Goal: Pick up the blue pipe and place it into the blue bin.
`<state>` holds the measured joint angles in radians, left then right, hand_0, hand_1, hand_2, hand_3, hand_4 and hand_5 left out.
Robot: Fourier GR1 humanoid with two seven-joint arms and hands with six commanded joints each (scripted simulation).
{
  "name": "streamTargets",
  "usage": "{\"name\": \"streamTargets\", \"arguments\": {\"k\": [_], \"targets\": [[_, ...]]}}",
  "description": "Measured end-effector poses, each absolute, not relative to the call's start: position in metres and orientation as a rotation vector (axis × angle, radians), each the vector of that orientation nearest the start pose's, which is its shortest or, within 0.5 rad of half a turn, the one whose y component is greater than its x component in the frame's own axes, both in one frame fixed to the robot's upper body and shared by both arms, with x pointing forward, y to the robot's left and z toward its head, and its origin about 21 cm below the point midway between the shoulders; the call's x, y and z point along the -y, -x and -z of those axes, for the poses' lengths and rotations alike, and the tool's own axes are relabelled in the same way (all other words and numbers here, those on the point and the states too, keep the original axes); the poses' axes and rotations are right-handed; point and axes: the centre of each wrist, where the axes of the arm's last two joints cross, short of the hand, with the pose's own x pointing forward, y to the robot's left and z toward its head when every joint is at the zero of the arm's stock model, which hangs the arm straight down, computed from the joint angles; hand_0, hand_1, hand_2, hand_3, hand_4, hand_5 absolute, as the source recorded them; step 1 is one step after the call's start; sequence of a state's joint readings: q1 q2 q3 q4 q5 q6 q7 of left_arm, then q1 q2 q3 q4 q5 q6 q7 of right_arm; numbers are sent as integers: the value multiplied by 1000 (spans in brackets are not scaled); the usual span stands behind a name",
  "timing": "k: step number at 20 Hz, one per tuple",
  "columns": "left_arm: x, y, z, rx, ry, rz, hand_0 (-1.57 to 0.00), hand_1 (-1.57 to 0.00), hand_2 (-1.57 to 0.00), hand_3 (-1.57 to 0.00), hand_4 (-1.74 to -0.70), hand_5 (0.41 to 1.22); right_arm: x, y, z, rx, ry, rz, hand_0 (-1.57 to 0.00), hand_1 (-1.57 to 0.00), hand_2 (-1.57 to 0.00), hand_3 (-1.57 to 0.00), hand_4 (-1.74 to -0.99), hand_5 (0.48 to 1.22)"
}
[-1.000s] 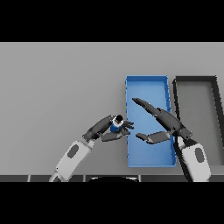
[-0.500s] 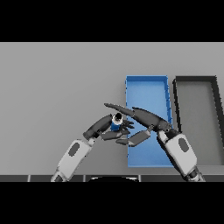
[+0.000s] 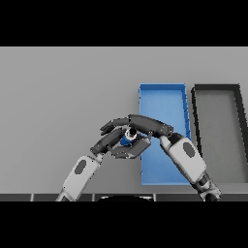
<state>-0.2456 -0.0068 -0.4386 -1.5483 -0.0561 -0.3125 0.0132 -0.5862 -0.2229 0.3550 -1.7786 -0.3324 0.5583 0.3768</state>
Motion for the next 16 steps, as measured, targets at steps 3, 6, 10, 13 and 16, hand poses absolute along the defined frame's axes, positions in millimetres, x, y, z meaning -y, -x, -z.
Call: {"name": "streamTargets", "arguments": {"k": [3,6,10,13,16], "targets": [[-91,-269,-55,1655,532,803,-1571,-1571,-1571,-1511,-1662,1221,116,-289,-185,1663,-696,-1201,-1126,-1127,-1148,-953,-1551,596],[-90,-266,-48,1667,618,746,-1571,-1571,-1571,-1502,-1699,1221,112,-291,-184,1636,-734,-1169,-1343,-1343,-1354,-1186,-1628,856],[-92,-270,-50,1667,624,743,-1571,-1571,-1571,-1437,-1722,1221,108,-287,-180,1675,-750,-1173,-1478,-1478,-1482,-1400,-1692,1071],[-94,-271,-52,1677,614,753,-1571,-1571,-1571,-1428,-1730,1221,107,-285,-181,1692,-751,-1190,-1523,-1523,-1526,-1484,-1716,1144],[-97,-271,-52,1696,587,750,-1571,-1571,-1571,-1424,-1730,1221,106,-282,-179,1696,-752,-1140,-1547,-1547,-1548,-1526,-1728,1182]]}}
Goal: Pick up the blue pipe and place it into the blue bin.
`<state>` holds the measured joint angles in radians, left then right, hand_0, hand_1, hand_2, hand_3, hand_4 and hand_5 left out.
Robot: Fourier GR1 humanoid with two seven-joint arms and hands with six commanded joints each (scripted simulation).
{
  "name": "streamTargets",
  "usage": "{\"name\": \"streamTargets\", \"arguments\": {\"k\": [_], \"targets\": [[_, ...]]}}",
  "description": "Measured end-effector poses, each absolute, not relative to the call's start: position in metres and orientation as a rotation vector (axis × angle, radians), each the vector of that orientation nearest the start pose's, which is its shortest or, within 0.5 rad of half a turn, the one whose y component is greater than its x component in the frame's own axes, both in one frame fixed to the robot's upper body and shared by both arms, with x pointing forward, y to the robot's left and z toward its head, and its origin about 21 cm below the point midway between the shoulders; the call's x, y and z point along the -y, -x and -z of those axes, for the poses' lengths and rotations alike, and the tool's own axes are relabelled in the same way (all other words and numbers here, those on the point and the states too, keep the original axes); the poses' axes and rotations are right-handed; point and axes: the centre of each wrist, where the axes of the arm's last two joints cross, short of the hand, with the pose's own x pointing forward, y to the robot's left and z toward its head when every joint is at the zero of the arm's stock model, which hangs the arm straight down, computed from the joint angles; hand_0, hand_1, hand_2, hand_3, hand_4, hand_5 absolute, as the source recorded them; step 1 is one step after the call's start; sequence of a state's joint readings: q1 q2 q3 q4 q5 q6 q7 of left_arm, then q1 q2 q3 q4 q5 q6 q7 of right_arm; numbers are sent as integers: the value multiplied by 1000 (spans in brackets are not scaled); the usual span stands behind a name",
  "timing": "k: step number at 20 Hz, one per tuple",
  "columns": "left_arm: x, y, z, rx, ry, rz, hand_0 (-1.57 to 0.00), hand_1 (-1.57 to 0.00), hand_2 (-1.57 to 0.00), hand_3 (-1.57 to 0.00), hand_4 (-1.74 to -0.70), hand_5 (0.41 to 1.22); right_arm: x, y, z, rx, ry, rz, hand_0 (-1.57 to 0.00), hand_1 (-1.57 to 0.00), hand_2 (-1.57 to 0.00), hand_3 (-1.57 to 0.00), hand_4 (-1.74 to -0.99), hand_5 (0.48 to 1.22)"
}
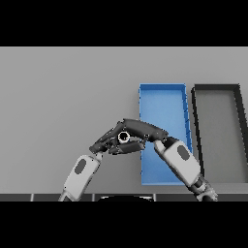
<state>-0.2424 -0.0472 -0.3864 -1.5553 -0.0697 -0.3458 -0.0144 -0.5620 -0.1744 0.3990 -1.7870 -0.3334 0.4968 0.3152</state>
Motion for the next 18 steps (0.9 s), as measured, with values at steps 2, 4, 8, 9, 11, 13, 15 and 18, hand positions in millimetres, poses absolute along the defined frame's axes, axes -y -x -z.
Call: {"name": "streamTargets", "arguments": {"k": [2,4,8,9,11,13,15,18], "targets": [[-99,-270,-54,1736,536,757,-1462,-1342,-1293,-1166,-1599,1221,106,-283,-178,1724,-751,-1127,-1555,-1555,-1556,-1542,-1733,1196],[-103,-270,-54,1747,527,806,-935,-858,-827,-746,-1372,1221,105,-279,-178,1743,-741,-1121,-1561,-1561,-1561,-1553,-1736,1205],[-104,-270,-51,1719,554,915,-383,-351,-338,-305,-1085,1029,102,-276,-181,1691,-708,-1107,-1567,-1567,-1567,-1563,-1739,1214],[-104,-268,-49,1702,539,902,-306,-281,-270,-244,-1047,938,103,-277,-181,1695,-694,-1112,-1568,-1568,-1568,-1565,-1739,1216],[-105,-268,-52,1643,497,889,-195,-179,-173,-156,-996,770,102,-273,-180,1732,-720,-1106,-1569,-1569,-1569,-1567,-1740,1218],[-105,-271,-52,1628,491,870,-125,-114,-110,-99,-970,647,101,-275,-182,1749,-700,-1102,-1570,-1570,-1570,-1569,-1740,1219],[-106,-270,-50,1581,501,854,-79,-73,-70,-63,-968,567,104,-275,-178,1730,-704,-1092,-1570,-1570,-1570,-1569,-1741,1220],[-105,-272,-49,1605,468,859,-40,-37,-35,-32,-938,495,102,-277,-183,1731,-741,-1056,-1571,-1571,-1571,-1570,-1741,1220]]}}
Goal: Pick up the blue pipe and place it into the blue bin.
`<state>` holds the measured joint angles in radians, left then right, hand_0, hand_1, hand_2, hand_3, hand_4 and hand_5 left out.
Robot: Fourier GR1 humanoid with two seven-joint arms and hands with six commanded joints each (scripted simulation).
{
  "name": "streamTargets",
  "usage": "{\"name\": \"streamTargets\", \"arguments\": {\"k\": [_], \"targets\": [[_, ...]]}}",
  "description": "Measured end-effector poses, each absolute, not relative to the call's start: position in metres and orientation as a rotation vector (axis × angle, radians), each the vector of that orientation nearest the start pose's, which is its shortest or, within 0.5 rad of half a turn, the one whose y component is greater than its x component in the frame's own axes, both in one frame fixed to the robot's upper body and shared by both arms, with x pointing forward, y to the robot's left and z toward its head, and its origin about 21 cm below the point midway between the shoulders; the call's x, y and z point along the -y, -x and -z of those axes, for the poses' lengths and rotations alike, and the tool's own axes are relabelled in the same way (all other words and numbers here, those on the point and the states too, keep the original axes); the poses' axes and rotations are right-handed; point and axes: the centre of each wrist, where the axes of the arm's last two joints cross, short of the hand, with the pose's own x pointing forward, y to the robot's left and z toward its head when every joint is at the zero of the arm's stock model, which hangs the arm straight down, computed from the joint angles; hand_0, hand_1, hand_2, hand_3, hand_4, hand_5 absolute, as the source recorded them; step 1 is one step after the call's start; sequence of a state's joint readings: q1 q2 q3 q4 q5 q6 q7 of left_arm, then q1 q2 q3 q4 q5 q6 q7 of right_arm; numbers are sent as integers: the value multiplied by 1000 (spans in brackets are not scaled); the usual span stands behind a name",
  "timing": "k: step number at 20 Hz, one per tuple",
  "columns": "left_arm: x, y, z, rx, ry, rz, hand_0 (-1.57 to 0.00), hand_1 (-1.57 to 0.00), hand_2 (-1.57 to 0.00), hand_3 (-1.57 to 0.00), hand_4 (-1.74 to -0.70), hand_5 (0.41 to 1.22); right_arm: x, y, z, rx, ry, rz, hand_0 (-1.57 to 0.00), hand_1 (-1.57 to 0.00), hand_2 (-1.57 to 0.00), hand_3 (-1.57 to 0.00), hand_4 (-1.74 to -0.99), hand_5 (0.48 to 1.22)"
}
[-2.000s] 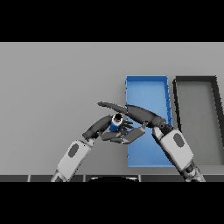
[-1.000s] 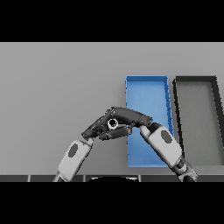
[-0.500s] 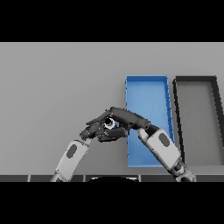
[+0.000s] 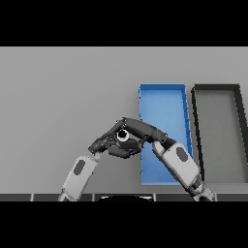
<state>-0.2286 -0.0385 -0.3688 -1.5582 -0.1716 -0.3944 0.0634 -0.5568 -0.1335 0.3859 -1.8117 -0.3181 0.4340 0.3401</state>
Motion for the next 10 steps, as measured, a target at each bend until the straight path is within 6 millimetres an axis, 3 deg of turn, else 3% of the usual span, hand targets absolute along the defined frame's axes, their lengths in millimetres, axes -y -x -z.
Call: {"name": "streamTargets", "arguments": {"k": [2,5,10], "targets": [[-104,-268,-47,1606,466,859,-25,-23,-22,-20,-922,482,105,-279,-187,1670,-789,-1023,-1571,-1571,-1571,-1570,-1741,1221],[-104,-270,-46,1591,448,872,-12,-11,-11,-10,-909,464,107,-283,-212,1650,-847,-959,-1571,-1571,-1571,-1571,-1741,1221],[-109,-269,-43,1556,450,871,-3,-3,-3,-3,-906,437,115,-299,-278,1765,-973,-910,-1571,-1571,-1571,-1571,-1741,1221]]}}
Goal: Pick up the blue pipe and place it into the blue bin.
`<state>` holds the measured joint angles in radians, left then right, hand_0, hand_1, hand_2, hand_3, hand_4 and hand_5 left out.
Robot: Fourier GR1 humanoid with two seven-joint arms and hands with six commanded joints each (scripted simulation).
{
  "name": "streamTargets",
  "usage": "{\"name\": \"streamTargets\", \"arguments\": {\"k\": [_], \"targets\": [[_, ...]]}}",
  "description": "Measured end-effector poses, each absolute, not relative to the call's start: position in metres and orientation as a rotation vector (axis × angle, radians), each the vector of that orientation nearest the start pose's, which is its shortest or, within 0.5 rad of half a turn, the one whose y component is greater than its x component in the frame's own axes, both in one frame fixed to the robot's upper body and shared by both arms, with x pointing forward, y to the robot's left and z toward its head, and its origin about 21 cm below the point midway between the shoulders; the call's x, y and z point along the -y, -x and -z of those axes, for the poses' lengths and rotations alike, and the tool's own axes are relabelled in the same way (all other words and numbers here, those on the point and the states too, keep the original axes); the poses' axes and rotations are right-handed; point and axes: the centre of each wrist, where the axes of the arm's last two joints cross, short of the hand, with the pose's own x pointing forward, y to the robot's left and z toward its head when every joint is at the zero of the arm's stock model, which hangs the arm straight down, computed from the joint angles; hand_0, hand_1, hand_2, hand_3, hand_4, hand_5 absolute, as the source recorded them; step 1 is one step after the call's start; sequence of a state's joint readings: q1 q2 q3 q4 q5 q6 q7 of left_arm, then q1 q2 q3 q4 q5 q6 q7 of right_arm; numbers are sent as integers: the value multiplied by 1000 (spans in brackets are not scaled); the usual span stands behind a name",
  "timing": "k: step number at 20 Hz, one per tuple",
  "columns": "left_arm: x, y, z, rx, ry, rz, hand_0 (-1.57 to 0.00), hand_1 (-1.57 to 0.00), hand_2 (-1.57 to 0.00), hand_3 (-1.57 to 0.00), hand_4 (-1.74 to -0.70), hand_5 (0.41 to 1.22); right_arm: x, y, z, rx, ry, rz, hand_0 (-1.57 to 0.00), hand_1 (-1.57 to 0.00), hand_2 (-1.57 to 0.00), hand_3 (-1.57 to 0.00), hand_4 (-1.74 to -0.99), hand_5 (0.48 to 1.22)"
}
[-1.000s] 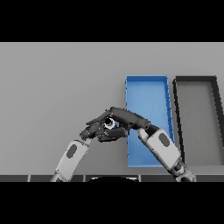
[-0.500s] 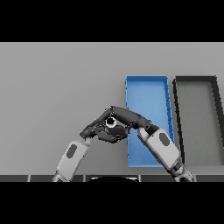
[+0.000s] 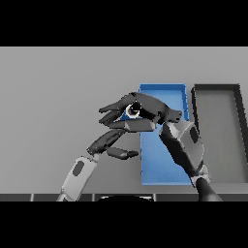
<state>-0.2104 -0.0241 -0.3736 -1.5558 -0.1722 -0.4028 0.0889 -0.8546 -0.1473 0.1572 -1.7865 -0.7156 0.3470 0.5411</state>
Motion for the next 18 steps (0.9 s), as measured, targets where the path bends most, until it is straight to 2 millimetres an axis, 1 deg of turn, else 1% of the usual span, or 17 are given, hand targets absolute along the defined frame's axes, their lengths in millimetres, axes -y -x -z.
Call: {"name": "streamTargets", "arguments": {"k": [1,2,4,5,6,8,9,10,11,12,13,15,16,18], "targets": [[-108,-270,-46,1557,457,867,-3,-2,-2,-2,-905,435,120,-304,-291,1791,-988,-882,-1571,-1571,-1571,-1571,-1741,1221],[-104,-269,-45,1541,451,873,-2,-2,-2,-1,-905,433,123,-309,-304,1835,-949,-845,-1571,-1571,-1571,-1571,-1741,1221],[-105,-269,-45,1543,436,874,-1,-1,-1,0,-898,430,139,-321,-325,1924,-835,-737,-1571,-1571,-1571,-1571,-1741,1221],[-110,-270,-46,1549,431,874,0,0,0,0,-892,428,147,-328,-331,1939,-764,-707,-1571,-1571,-1571,-1571,-1741,1221],[-108,-272,-49,1549,428,882,0,0,0,0,-890,425,152,-335,-339,1948,-716,-678,-1571,-1571,-1571,-1571,-1741,1221],[-107,-270,-48,1547,437,881,0,0,0,0,-890,415,172,-353,-341,1935,-640,-589,-1571,-1571,-1571,-1571,-1741,1221],[-108,-269,-48,1543,433,881,0,0,0,1,-886,412,180,-361,-339,1927,-601,-557,-1571,-1571,-1571,-1571,-1741,1221],[-110,-270,-46,1554,425,876,1,1,1,1,-882,411,187,-367,-332,1913,-561,-554,-1571,-1571,-1571,-1571,-1741,1221],[-108,-270,-48,1556,429,881,1,1,1,1,-877,412,198,-374,-325,1895,-495,-527,-1571,-1571,-1571,-1571,-1741,1221],[-114,-272,-49,1565,414,884,1,1,1,1,-874,413,212,-378,-320,1887,-454,-512,-1571,-1571,-1571,-1571,-1741,1221],[-112,-270,-47,1560,419,895,1,1,1,1,-871,415,221,-384,-309,1847,-437,-479,-1571,-1571,-1571,-1571,-1741,1221],[-114,-271,-47,1568,417,893,1,1,1,1,-867,419,236,-384,-283,1790,-412,-428,-1571,-1571,-1571,-1571,-1741,1221],[-110,-270,-48,1564,419,894,1,1,1,1,-865,419,243,-381,-273,1767,-403,-408,-1571,-1571,-1571,-1571,-1741,1221],[-112,-269,-47,1561,417,892,1,1,1,1,-870,421,257,-378,-249,1699,-364,-378,-1571,-1571,-1571,-1571,-1741,1221]]}}
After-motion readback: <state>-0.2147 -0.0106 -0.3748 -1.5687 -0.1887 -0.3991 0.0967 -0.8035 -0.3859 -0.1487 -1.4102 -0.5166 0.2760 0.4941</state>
